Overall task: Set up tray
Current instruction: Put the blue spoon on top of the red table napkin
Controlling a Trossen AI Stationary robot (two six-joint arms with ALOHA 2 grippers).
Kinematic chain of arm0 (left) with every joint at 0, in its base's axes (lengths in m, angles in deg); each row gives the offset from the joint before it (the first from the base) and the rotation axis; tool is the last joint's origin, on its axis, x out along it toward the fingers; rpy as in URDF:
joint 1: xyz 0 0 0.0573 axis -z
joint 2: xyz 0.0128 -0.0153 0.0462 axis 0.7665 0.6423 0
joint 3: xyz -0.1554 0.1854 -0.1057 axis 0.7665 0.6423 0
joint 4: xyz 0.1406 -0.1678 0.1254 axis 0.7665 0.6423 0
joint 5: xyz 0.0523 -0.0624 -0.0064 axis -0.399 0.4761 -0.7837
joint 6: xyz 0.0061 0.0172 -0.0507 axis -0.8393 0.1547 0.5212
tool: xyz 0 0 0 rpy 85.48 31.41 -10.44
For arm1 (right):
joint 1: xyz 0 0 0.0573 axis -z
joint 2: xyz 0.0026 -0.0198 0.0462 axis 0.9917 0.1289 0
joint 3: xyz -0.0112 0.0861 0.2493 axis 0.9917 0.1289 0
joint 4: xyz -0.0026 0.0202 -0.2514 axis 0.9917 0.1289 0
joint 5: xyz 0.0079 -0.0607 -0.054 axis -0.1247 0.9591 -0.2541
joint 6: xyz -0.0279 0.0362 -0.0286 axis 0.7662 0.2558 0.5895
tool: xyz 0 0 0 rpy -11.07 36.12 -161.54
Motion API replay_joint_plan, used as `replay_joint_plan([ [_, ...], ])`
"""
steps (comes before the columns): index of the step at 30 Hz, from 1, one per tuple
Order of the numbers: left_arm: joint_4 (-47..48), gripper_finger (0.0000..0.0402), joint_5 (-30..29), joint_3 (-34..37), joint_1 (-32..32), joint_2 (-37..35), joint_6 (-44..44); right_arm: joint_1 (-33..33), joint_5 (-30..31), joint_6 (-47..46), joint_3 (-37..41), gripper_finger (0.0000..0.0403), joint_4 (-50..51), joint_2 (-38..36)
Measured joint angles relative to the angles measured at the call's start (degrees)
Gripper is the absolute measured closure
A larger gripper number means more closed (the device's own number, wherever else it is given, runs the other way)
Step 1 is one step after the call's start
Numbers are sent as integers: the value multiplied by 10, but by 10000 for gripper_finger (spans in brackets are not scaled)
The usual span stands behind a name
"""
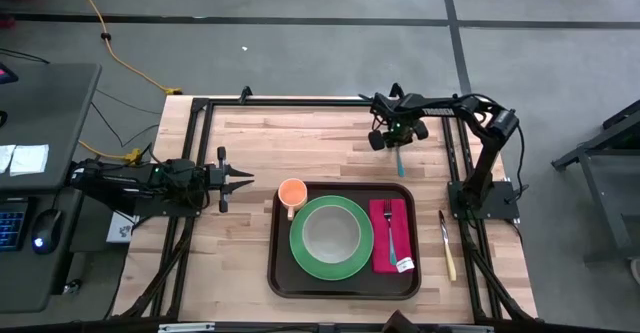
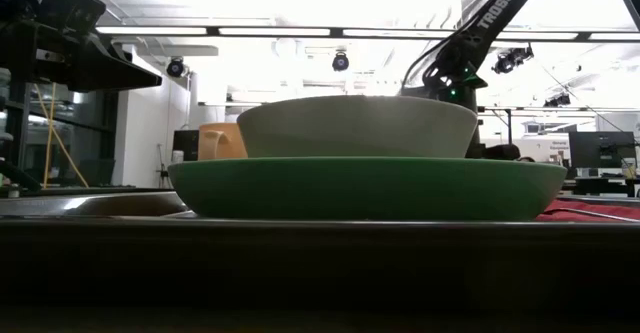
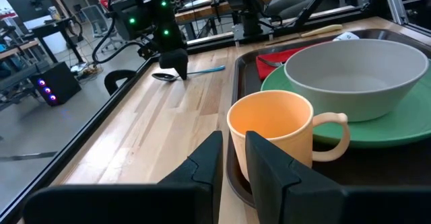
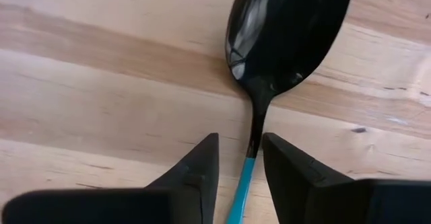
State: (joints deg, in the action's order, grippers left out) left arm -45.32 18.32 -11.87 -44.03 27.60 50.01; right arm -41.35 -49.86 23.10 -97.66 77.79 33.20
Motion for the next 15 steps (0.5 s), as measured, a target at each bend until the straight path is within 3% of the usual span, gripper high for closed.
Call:
replay_joint_plan([
  [15,0,305,0,0,0,0,0,3,15,0,1,398,4,1],
])
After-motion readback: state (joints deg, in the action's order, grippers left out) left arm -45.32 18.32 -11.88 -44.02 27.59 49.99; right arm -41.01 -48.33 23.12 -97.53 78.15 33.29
